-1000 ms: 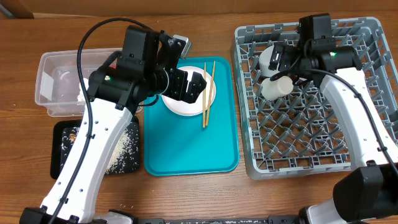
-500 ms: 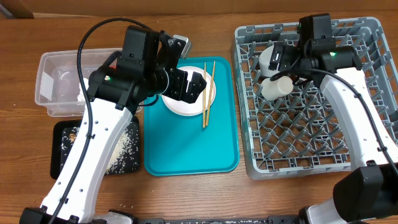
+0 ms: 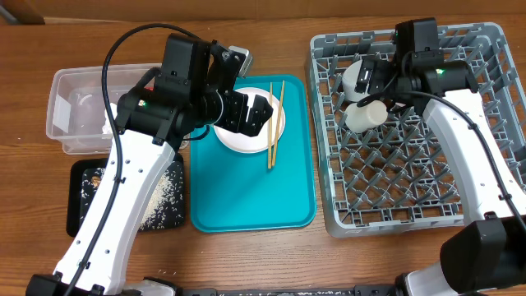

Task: Sort waste into correct bins and load items into the dishwasher
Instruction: 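Move the right gripper from the rack over the chopsticks on the tray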

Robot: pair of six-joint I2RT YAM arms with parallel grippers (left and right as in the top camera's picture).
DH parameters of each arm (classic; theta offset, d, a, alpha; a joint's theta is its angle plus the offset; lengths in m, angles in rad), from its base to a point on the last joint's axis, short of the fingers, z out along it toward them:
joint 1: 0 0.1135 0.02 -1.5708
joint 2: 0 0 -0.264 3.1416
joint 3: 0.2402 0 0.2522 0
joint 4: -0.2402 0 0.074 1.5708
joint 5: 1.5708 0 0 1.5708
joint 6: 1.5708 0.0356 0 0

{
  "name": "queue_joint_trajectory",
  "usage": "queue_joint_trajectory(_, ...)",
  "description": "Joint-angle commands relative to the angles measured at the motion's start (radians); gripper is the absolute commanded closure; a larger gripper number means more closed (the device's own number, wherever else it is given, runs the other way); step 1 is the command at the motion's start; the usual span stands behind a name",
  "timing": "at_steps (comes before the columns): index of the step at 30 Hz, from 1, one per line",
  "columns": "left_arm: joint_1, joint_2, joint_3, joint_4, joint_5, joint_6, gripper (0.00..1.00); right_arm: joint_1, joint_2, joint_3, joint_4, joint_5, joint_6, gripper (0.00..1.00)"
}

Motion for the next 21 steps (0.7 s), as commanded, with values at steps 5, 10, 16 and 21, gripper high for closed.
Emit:
queue_joint_trajectory(5,0.004,-0.008,0.016,-0.002,-0.003,0.022,0.0,0.0,-0.01,0.003,0.002,0.01,0.0,0.0)
queue_joint_trajectory(10,0.004,-0.008,0.016,-0.002,-0.003,0.022,0.0,0.0,-0.01,0.003,0.002,0.01,0.0,0.0)
queue_joint_trajectory(16,0.004,-0.008,0.016,-0.002,-0.003,0.022,0.0,0.0,-0.01,0.003,0.105,-0.245,0.001,0.0)
queue_joint_trajectory(21,0.004,-0.008,0.016,0.031,-0.003,0.022,0.0,0.0,-0.005,0.003,0.095,-0.556,0.0,0.0)
